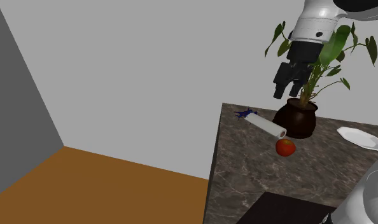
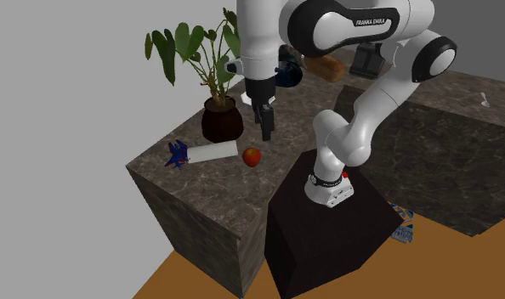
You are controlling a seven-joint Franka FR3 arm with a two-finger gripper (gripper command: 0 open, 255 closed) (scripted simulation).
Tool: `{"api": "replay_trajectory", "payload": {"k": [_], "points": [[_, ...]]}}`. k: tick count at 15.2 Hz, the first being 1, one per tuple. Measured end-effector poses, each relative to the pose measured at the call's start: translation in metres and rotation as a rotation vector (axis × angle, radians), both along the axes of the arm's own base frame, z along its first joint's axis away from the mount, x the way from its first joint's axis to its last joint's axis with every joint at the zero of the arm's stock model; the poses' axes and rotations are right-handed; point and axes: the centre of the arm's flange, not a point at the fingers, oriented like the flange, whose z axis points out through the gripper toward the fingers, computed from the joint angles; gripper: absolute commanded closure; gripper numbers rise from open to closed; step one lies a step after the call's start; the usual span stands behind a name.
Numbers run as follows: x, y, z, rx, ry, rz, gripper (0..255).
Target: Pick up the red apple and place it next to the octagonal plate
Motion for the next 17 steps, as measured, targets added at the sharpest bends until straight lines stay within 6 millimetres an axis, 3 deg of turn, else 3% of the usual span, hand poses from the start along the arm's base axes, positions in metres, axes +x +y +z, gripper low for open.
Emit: {"api": "replay_trajectory", "payload": {"k": [2, 5, 17], "points": [[0.000, -0.005, -0.005, -0.002, 0.001, 0.000, 0], [-0.001, -0.021, -0.032, -0.011, 0.004, 0.003, 0], [0.001, -0.102, -0.164, -0.054, 0.018, 0.020, 0]]}}
